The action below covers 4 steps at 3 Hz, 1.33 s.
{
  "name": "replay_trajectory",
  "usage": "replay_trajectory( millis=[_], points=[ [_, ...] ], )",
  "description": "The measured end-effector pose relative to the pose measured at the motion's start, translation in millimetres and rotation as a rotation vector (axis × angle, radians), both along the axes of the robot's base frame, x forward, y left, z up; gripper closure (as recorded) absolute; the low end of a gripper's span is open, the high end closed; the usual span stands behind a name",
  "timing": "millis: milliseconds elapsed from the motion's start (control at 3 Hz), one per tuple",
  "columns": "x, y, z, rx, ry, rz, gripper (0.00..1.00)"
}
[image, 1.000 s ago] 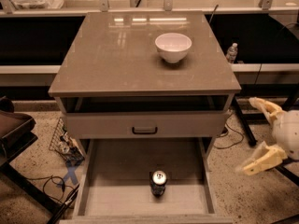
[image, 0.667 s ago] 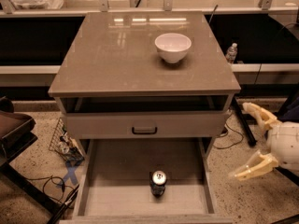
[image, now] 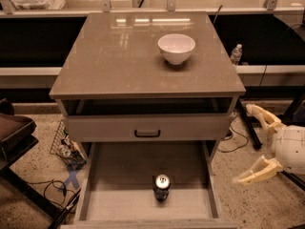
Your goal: Pick pepsi can from middle drawer and place on counter
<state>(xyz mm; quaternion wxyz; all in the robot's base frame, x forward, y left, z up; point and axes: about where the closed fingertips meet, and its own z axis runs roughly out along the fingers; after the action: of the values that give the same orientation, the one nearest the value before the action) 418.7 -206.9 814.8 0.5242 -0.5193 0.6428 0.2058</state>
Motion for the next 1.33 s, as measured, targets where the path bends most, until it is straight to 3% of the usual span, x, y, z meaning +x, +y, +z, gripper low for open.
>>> replay_trajectory(
  millis=[333,667,1333],
  points=[
    [8,17,-25,0.028,0.038,0.012,0.0],
    [23,61,-97,0.082,0.1,0.055,0.0],
    [40,96,-194,0.128,0.139,0.07,0.0]
  ],
)
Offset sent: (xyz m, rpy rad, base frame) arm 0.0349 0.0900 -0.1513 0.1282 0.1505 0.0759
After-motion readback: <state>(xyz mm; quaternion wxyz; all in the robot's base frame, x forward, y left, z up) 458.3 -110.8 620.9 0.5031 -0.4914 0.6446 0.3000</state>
